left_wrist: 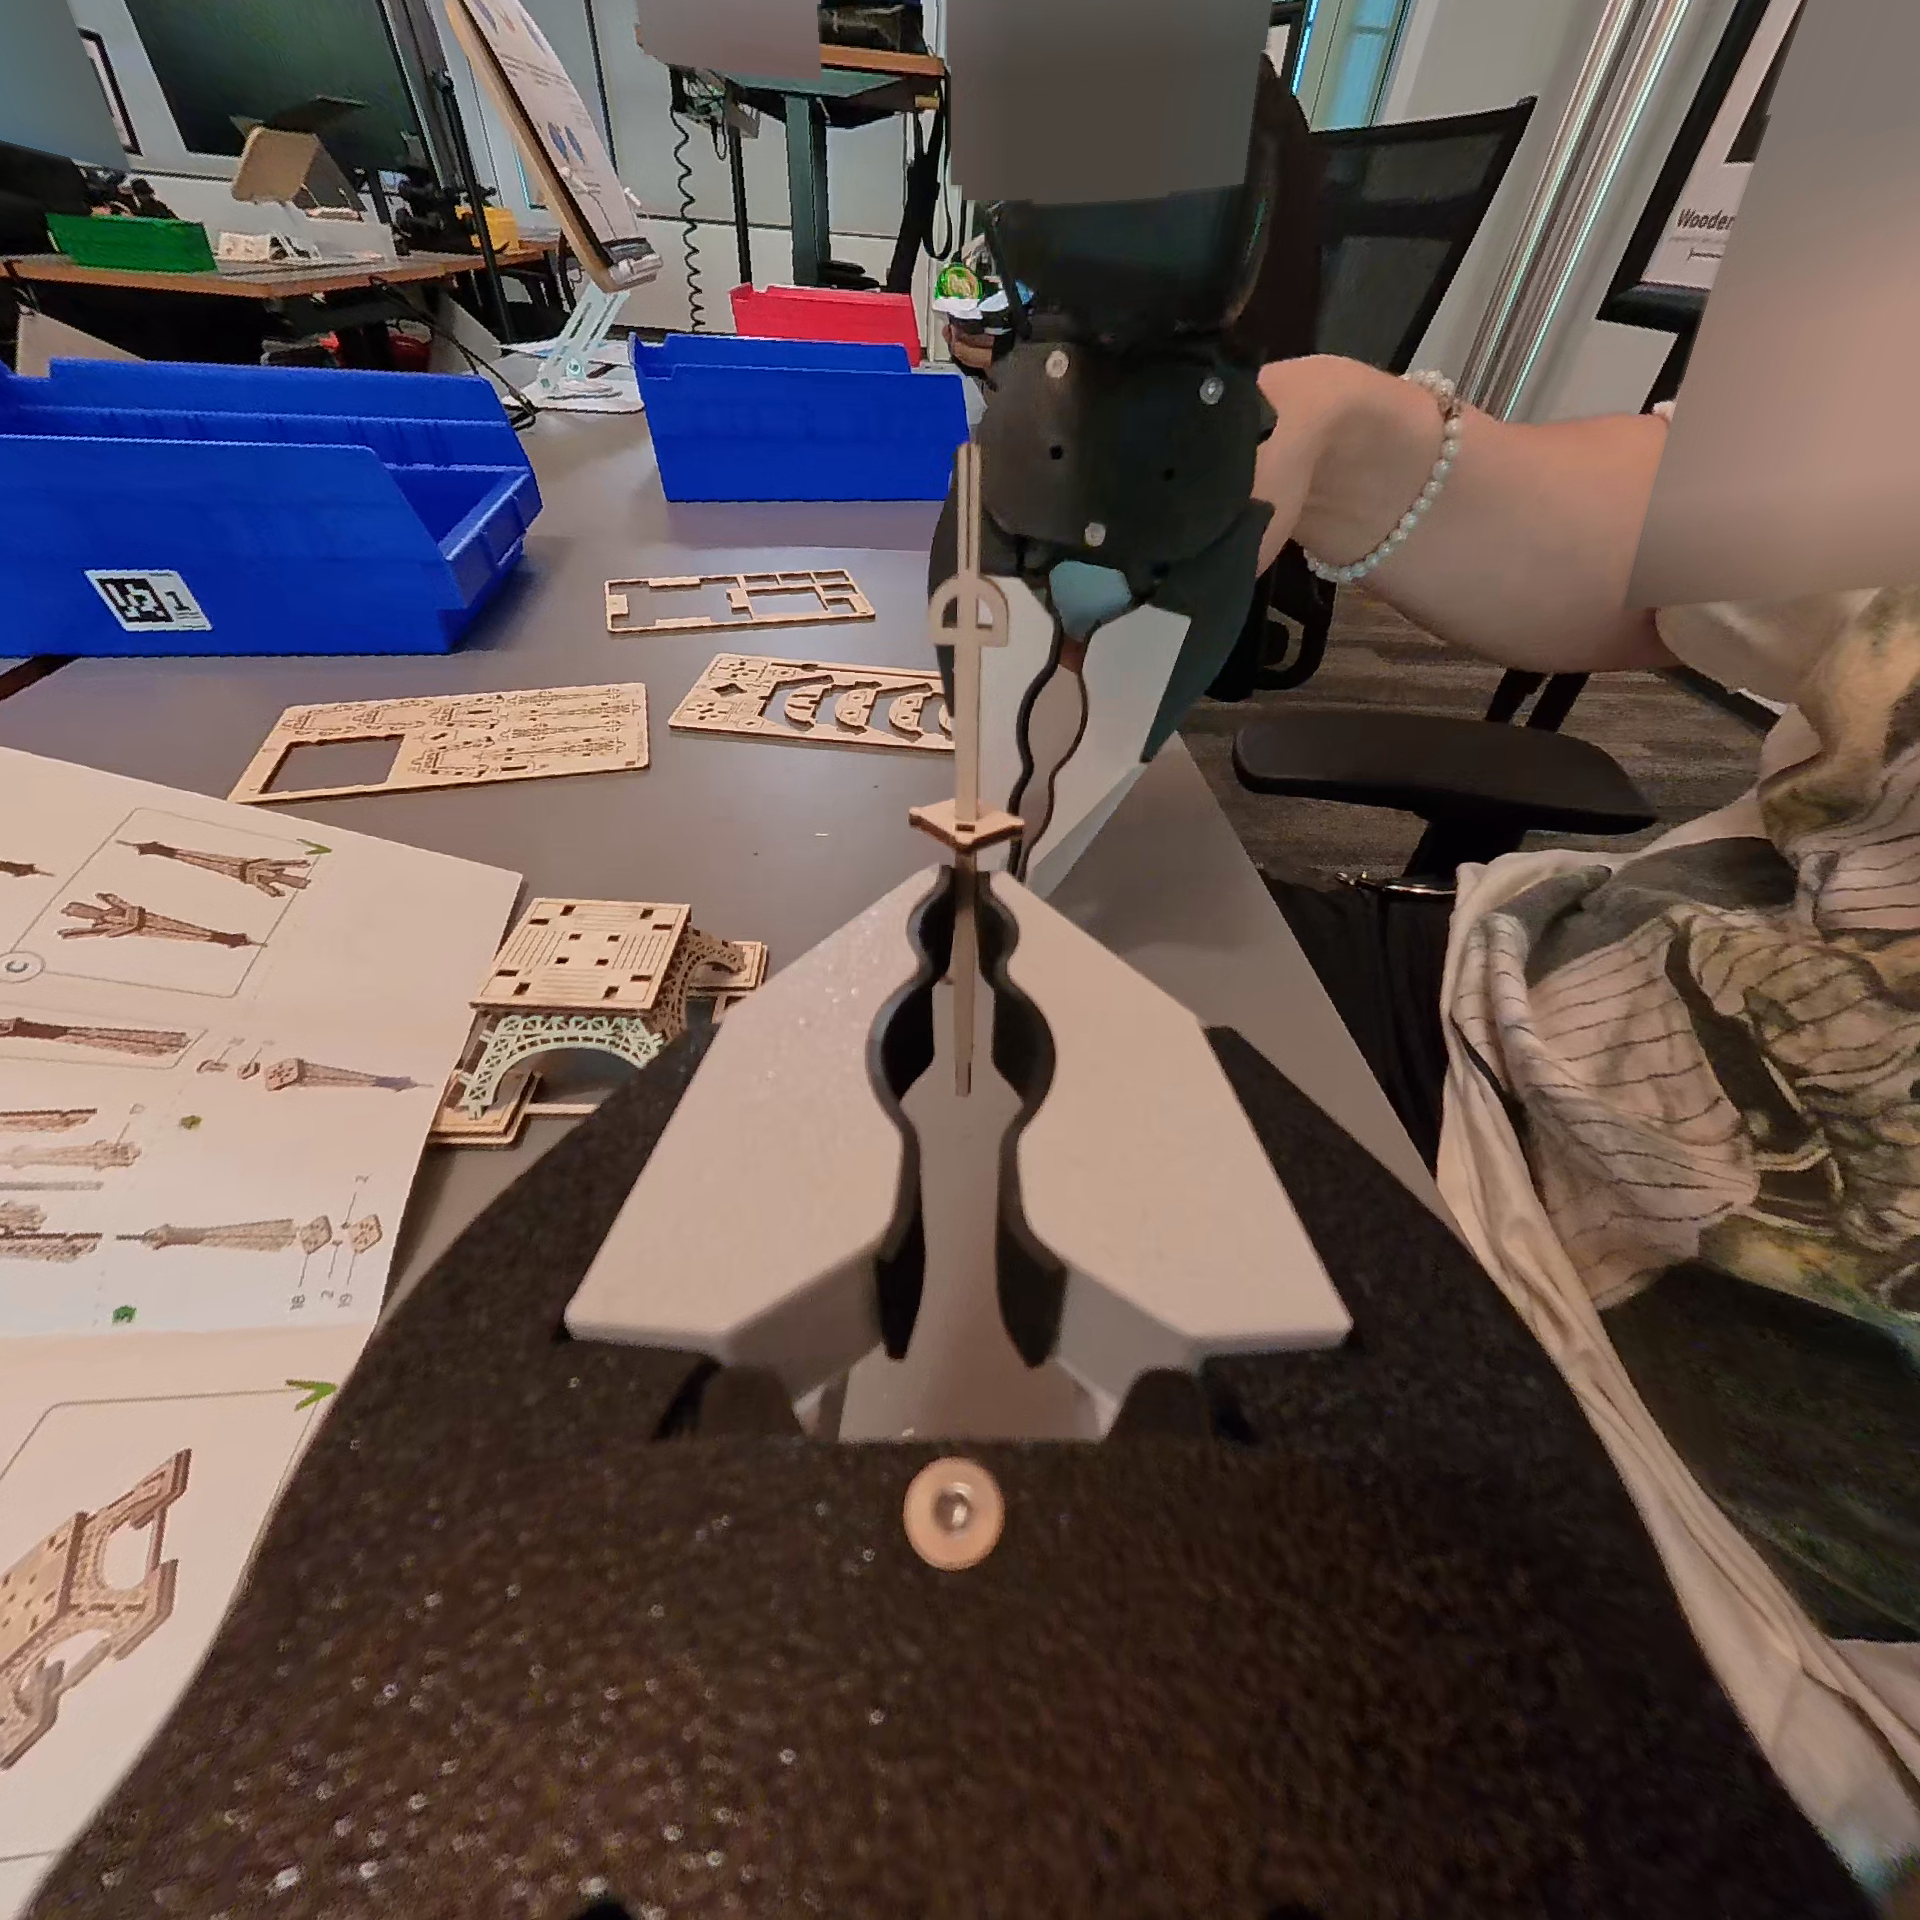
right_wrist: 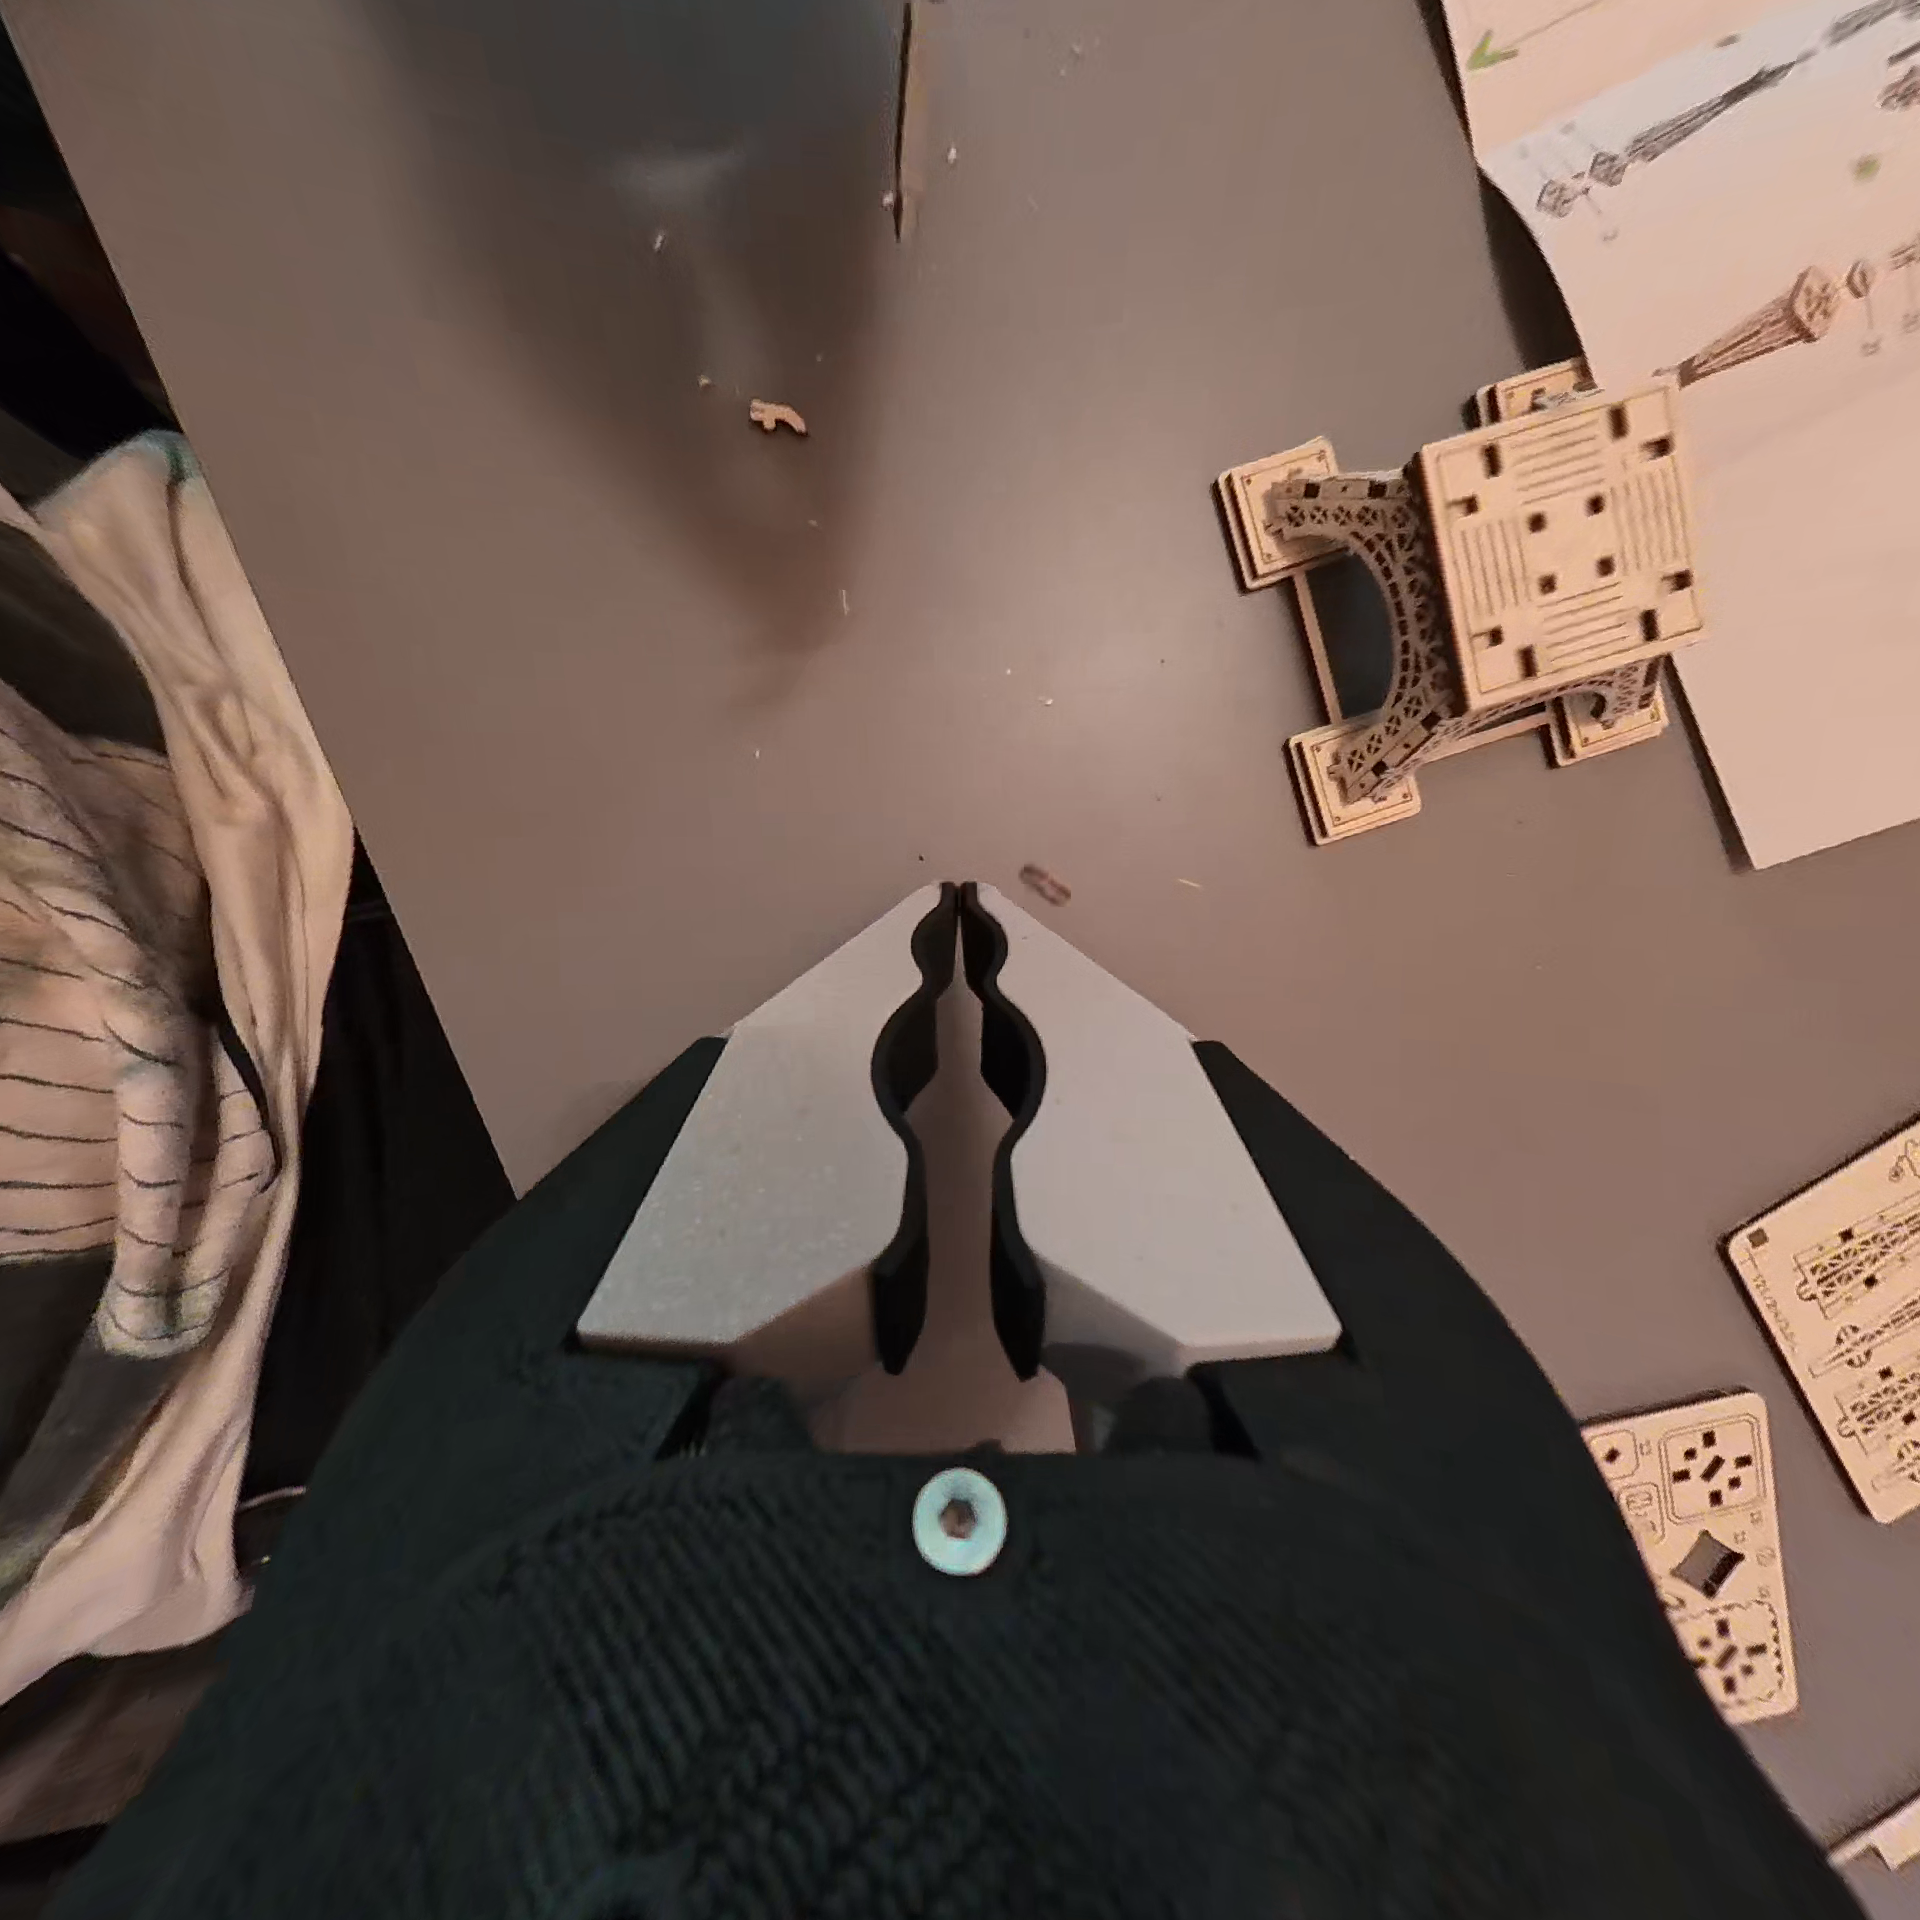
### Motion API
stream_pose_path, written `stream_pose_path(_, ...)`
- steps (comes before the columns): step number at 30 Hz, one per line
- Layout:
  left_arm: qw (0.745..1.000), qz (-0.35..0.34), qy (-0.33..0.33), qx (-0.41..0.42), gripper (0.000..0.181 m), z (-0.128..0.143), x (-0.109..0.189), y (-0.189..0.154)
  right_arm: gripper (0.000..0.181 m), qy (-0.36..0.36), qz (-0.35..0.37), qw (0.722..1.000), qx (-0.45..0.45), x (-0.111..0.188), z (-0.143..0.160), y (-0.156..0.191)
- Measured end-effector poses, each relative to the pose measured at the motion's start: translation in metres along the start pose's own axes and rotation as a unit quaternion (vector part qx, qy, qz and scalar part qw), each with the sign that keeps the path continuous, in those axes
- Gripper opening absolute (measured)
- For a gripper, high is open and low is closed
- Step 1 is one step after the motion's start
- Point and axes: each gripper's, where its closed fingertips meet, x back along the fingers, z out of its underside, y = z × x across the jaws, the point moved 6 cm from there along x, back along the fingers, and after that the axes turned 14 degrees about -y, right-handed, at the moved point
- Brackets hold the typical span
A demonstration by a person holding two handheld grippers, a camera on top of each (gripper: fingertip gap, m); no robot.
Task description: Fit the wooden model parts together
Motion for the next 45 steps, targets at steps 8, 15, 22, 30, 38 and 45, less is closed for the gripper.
stream_pose_path(8,1.000,-0.001,-0.008,0.002,0.000,-0.001,0.002,0.001,0.000,-0.011,0.040,0.999,0.030,-0.003,0.014,-0.027)
stream_pose_path(15,1.000,0.000,-0.004,0.000,0.000,0.000,0.002,0.000,0.000,-0.009,0.007,0.976,0.219,-0.011,0.006,-0.018)
stream_pose_path(22,1.000,0.003,-0.002,0.003,0.000,0.002,0.000,0.000,0.011,0.052,0.001,0.914,0.402,-0.015,0.008,-0.010)
stream_pose_path(30,1.000,0.003,-0.007,0.001,0.000,0.001,0.001,0.000,0.001,0.096,0.018,0.817,0.569,-0.021,0.008,-0.004)
stream_pose_path(38,1.000,0.006,-0.006,0.000,0.000,0.001,0.000,0.000,0.002,0.123,-0.027,0.775,0.619,-0.028,0.014,-0.001)
stream_pose_path(45,1.000,0.007,-0.006,0.000,0.000,0.001,0.001,0.000,0.000,0.130,-0.049,0.824,0.550,-0.031,0.007,-0.003)
